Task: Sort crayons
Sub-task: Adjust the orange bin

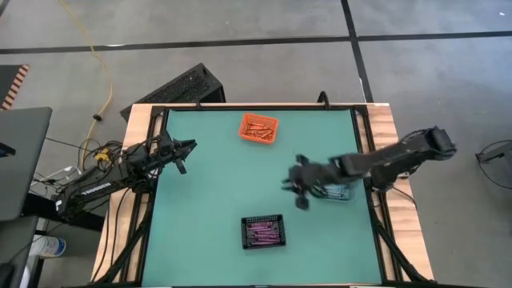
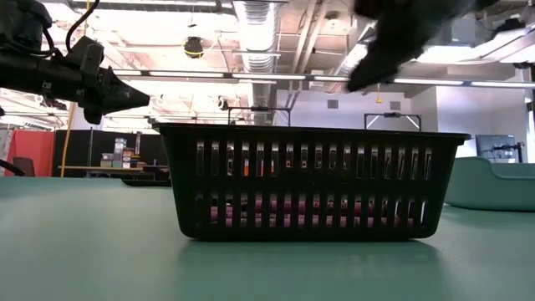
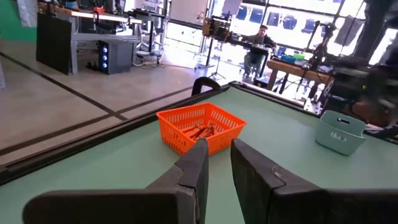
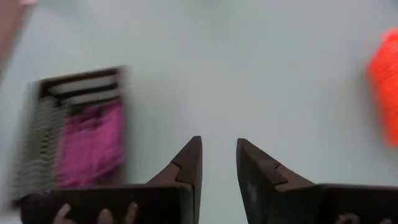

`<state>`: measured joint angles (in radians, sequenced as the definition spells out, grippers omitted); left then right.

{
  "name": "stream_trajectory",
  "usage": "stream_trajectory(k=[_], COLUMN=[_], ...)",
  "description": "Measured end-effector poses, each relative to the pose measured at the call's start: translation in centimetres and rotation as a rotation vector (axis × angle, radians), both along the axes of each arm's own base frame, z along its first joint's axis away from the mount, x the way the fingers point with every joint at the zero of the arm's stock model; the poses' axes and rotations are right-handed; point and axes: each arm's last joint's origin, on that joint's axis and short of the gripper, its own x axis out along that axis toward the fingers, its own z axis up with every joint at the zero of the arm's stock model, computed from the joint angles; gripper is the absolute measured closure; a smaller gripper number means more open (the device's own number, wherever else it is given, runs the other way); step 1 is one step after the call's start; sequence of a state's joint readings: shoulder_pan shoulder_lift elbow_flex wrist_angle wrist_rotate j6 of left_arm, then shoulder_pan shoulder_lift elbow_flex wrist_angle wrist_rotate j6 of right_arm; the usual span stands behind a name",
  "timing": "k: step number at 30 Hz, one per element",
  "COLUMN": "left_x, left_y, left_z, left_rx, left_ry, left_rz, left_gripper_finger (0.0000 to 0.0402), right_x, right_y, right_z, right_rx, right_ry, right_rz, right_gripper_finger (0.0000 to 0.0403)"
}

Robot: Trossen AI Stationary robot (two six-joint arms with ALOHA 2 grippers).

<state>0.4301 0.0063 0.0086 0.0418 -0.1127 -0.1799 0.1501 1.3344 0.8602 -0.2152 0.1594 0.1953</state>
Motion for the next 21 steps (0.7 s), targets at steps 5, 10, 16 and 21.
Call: stream_trajectory(k=[5,10,16,21], left_x=[0.0,0.0,0.0,0.0], left_y=[0.0,0.0,0.0,0.0], left_z=[0.0,0.0,0.0,0.0], left_rx=[0.0,0.0,0.0,0.0], left_ry=[0.0,0.0,0.0,0.0], left_rz=[0.0,0.0,0.0,0.0], left_gripper_finger=[0.0345,0.0345,0.0345,0.0345], right_x=[3.1,5.0,6.8,7.7], right_y=[-7.1,-12.4,-15.7,-17.7], right_z=[-1.8,-4.3,-6.7,-7.7], right_rx=[0.023,0.086,0.106,0.099], right_ry=[0.0,0.041,0.123,0.17], right_rz=[-0.019,-0.047,-0.054,-0.072], right_gripper_finger=[0.031,0.031,0.031,0.031])
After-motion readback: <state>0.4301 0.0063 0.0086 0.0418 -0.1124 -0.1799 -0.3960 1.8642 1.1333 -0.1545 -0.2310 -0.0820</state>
